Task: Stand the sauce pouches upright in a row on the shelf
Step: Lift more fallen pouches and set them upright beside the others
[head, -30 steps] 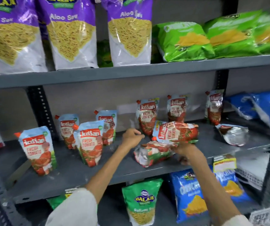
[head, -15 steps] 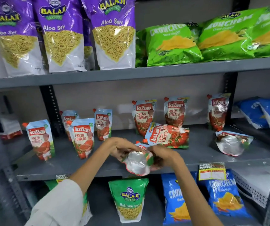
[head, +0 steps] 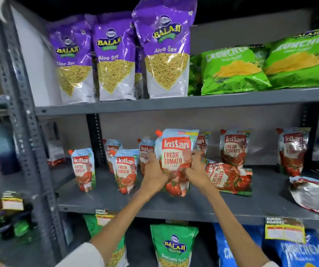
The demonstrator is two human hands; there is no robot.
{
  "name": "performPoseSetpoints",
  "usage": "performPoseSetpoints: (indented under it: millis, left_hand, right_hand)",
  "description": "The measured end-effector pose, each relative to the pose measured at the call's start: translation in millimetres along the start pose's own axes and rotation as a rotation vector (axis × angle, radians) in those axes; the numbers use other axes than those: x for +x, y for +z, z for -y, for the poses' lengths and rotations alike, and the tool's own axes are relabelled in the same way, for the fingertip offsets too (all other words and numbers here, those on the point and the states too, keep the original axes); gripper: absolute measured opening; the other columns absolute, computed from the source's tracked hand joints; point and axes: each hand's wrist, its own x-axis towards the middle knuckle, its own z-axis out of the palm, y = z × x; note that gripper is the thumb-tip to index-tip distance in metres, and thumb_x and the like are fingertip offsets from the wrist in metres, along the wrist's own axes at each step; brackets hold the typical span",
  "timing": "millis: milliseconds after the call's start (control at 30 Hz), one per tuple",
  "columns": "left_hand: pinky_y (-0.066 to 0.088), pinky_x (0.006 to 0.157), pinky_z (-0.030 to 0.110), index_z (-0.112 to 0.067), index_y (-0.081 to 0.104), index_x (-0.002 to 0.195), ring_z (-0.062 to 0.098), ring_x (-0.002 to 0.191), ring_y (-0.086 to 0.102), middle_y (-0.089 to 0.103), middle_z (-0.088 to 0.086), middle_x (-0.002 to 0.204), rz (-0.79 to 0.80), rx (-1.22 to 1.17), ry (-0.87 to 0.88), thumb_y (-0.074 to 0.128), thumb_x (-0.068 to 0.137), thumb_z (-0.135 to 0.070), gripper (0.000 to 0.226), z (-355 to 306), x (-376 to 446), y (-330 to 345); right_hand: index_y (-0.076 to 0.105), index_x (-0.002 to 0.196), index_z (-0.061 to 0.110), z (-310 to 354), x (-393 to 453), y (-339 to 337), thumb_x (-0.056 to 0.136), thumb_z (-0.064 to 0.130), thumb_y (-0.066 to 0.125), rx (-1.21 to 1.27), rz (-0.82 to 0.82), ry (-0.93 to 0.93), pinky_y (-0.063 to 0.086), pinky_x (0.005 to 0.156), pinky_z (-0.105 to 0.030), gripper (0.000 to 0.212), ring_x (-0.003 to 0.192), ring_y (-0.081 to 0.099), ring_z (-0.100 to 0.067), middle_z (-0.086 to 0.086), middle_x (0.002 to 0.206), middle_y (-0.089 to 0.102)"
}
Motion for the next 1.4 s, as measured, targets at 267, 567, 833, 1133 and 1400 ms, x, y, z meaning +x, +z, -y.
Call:
performPoseSetpoints:
  millis: [267,567,833,1133,1400]
  left_hand:
    - [0.056,0.096,0.035,-0.008,0.048,0.121,0.018,0.117,0.065,0.066,0.005,0.121,-0.053,-0.050,-0.074,0.085,0.078,-0.020,0.058,82,8,36]
    - [0.048,0.077,0.020,-0.010,0.049,0.111,0.020,0.097,0.054,0.054,0.004,0.107,-0.460,-0.145,-0.266,0.087,0.072,-0.014,0.055,50,-29,63]
    - [0.053,0.081,0.046,0.003,0.052,0.132,0.037,0.103,0.063,0.058,0.025,0.115,0.176,-1.126,-0.946,0.055,0.100,-0.010,0.035,-19,-18,142]
    - [0.041,0.104,0.056,-0.008,0.052,0.130,0.036,0.132,0.052,0.058,0.021,0.130,0.169,-1.081,-1.029,0.072,0.088,-0.030,0.051,-48,9,210]
    - [0.060,0.075,0.032,-0.012,0.068,0.089,0.018,0.085,0.074,0.076,0.001,0.089,-0.281,-0.684,-0.385,0.086,0.070,-0.001,0.028,-77,37,220]
  right_hand:
    - [0.021,0.136,0.021,-66,22,15,0.095,-0.008,0.044,-0.098,0.042,-0.006,0.046,0.108,-0.045,0.056,0.133,0.050,-0.030,-0.015,0.141,0.051]
    - [0.058,0.120,0.021,-51,34,-36,0.093,0.021,0.063,-0.377,0.186,-0.056,0.055,0.095,-0.030,0.027,0.111,0.065,-0.009,0.004,0.120,0.069]
    - [0.060,0.124,0.007,-53,71,-138,0.088,0.026,0.062,-1.175,-0.025,0.196,0.052,0.097,-0.045,0.040,0.113,0.063,-0.035,-0.015,0.124,0.065]
    - [0.063,0.101,0.011,-79,58,-174,0.094,0.023,0.056,-0.895,0.127,-0.016,0.054,0.085,-0.041,0.015,0.098,0.066,-0.026,-0.010,0.107,0.071]
    - [0.058,0.113,0.006,-62,31,-201,0.096,0.007,0.057,-0.032,-0.245,-0.191,0.058,0.075,-0.020,0.018,0.092,0.070,-0.005,-0.007,0.109,0.069]
